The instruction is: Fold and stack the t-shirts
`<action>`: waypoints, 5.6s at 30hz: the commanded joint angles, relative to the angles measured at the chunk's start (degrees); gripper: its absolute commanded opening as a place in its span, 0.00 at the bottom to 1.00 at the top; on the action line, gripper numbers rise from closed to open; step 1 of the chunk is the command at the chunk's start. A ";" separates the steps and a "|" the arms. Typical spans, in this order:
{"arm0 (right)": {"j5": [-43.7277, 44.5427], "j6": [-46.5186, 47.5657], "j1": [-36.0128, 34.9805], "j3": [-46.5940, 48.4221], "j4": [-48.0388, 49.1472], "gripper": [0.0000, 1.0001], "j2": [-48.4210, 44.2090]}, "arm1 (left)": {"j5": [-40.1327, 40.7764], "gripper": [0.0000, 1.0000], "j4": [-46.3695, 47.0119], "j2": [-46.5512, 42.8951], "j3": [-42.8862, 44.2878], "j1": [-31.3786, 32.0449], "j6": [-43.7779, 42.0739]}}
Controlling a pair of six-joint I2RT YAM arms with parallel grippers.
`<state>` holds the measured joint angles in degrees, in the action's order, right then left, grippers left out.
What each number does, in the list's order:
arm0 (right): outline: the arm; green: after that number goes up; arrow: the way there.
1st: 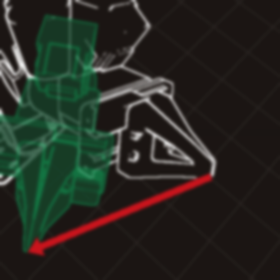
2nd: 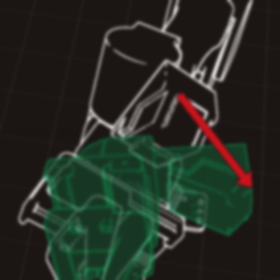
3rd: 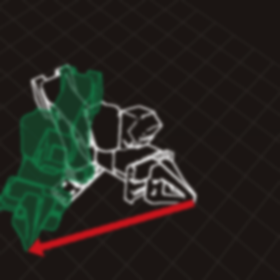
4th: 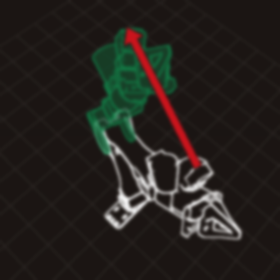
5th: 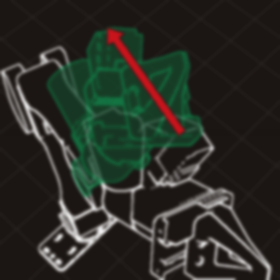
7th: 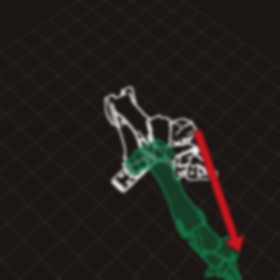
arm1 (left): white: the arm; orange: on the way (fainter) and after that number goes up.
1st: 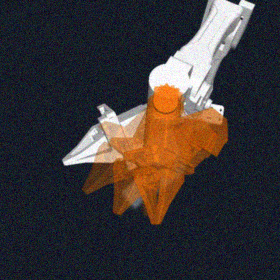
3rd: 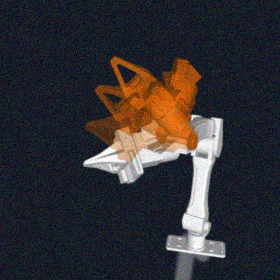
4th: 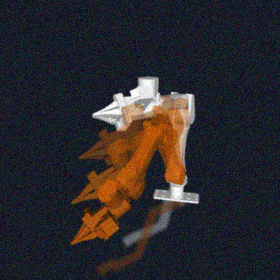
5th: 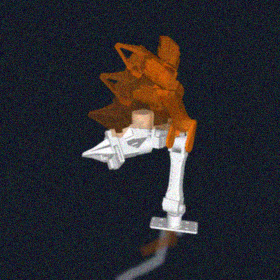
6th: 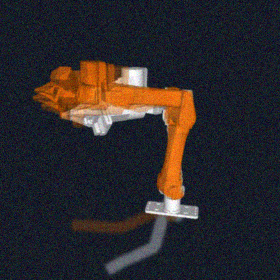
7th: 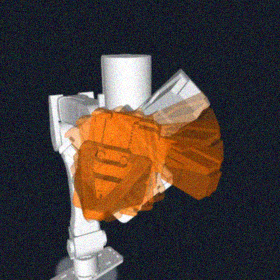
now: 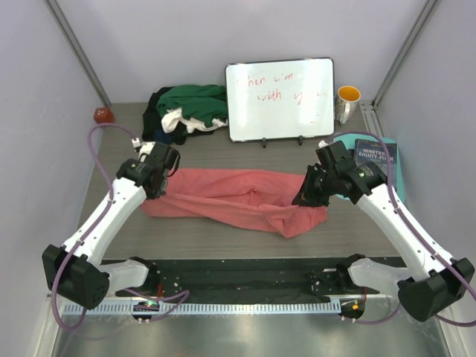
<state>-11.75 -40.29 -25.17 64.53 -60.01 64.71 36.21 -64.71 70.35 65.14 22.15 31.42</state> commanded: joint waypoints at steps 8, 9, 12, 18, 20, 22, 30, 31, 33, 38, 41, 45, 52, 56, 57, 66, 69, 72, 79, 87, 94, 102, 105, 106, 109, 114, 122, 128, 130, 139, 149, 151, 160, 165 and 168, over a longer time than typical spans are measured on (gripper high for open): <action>1.73 -5.06 -0.32 3.06 -4.41 0.01 -8.45 | -1.40 0.03 0.11 2.16 -1.42 2.72 -1.27; 1.64 -4.97 -0.32 3.06 -4.94 0.01 -8.72 | -1.49 0.03 0.11 2.69 -1.51 2.98 -1.36; 1.55 -5.50 -0.41 2.44 -5.21 0.01 -9.86 | -1.58 0.03 0.02 3.91 -1.42 3.60 -1.45; 1.73 -4.36 -0.41 0.86 -5.91 0.01 -9.60 | 0.96 0.03 -0.68 6.03 -1.34 4.22 -0.57; 2.25 -3.74 -0.32 0.60 -5.65 0.01 -8.55 | 2.11 0.03 -0.60 6.64 -1.34 4.22 0.04; 2.69 -3.30 -0.41 0.16 -5.03 0.01 -7.50 | 3.52 0.03 -0.42 8.04 -1.51 4.22 0.31; 4.54 1.44 -0.41 2.26 -1.96 0.01 1.54 | 4.58 0.02 2.57 17.88 0.94 4.22 -0.13; 4.98 1.79 -0.32 2.61 -1.61 0.01 2.43 | 4.66 0.02 2.83 18.77 1.30 4.22 -0.22; 5.42 2.58 -0.32 3.67 -0.81 0.01 4.45 | 4.93 0.02 3.62 21.23 2.26 4.22 -0.57; 7.26 4.08 -0.32 5.07 0.33 0.01 7.53 | 5.10 0.02 5.12 25.10 4.20 4.30 -1.18; 8.14 4.78 -0.32 4.73 0.86 0.01 8.77 | 5.63 0.03 5.73 27.56 4.90 4.22 -1.71; 9.02 5.58 -0.32 4.37 1.82 0.01 10.70 | 6.42 0.04 6.43 30.28 5.78 4.13 -2.24; 9.46 7.51 -0.15 6.39 2.53 0.01 14.83 | 6.33 0.04 7.23 34.24 7.89 3.78 -2.94; 9.20 8.39 0.47 7.45 2.79 0.01 16.24 | 6.77 0.05 7.06 36.17 10.17 3.16 -3.56; 9.03 8.56 0.65 7.71 2.79 0.01 16.76 | 6.77 0.05 7.05 36.52 10.44 3.07 -3.65; 7.97 9.53 1.88 9.38 2.88 0.01 17.91 | 6.25 0.05 7.66 37.14 10.36 2.11 -4.00; 8.58 9.97 2.49 9.30 2.88 0.01 17.91 | 5.72 0.04 8.02 37.67 10.26 2.02 -4.44; 7.97 10.41 3.28 9.30 2.88 0.01 18.44 | 5.46 0.03 7.84 39.07 10.62 1.93 -4.44; 8.93 11.55 3.55 10.70 3.14 0.01 20.54 | 4.58 0.03 7.67 41.10 10.18 1.93 -4.44; 10.78 13.31 4.07 14.65 3.06 0.01 24.58 | 5.89 0.03 8.11 39.08 9.91 1.93 -3.56; 11.57 14.37 4.16 17.12 3.49 0.01 31.96 | 3.00 0.02 12.05 31.35 7.37 1.93 -3.99; 15.00 13.75 4.16 18.43 4.73 0.01 34.78 | 3.26 0.00 12.15 31.43 7.80 1.93 -4.88; 15.88 13.75 4.16 19.48 4.38 0.01 34.87 | 2.99 0.00 12.15 31.34 7.63 2.02 -4.61; 16.66 13.75 4.16 19.84 4.03 0.01 34.61 | 3.08 0.00 12.32 30.99 7.37 2.02 -4.61; 17.98 14.10 4.60 21.24 3.67 0.01 33.99 | 3.26 0.00 12.32 30.38 7.01 2.02 -4.52; 17.73 15.24 5.57 23.79 2.44 0.01 36.27 | 3.08 0.00 11.80 31.08 7.71 2.02 -4.79; 14.83 15.77 5.57 25.11 2.35 0.02 40.58 | -2.19 0.06 13.11 31.16 6.84 3.33 -6.98; 12.45 16.47 5.31 24.16 2.35 0.14 40.76 | -4.92 0.21 13.55 31.96 6.49 5.97 -8.48; 12.54 16.83 5.30 23.71 2.35 0.17 40.50 | -5.88 0.25 13.73 31.78 6.05 6.24 -9.00; 15.08 18.93 5.30 22.30 1.13 0.21 38.74 | -11.51 0.36 15.05 30.64 4.81 9.13 -11.29; 20.36 20.17 5.66 25.11 -2.03 0.28 36.72 | -11.77 0.35 13.29 36.35 5.25 12.83 -11.91; 20.01 19.73 5.66 23.55 -2.13 0.27 35.49 | -12.30 0.34 12.77 37.67 5.17 13.00 -11.73; 17.28 18.32 3.73 9.92 -1.95 0.30 26.96 | -12.04 0.31 11.62 40.48 6.31 13.88 -11.38; 13.69 18.32 2.32 4.83 -0.20 0.30 26.52 | -11.60 0.34 11.71 39.43 6.05 14.41 -11.20; 14.29 18.50 2.05 3.85 0.07 0.31 27.66 | -11.33 0.35 11.71 39.25 6.05 14.41 -11.29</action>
<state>3.66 -21.43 -22.50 69.30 -61.30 92.62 25.89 -52.97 109.62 70.94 36.05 20.05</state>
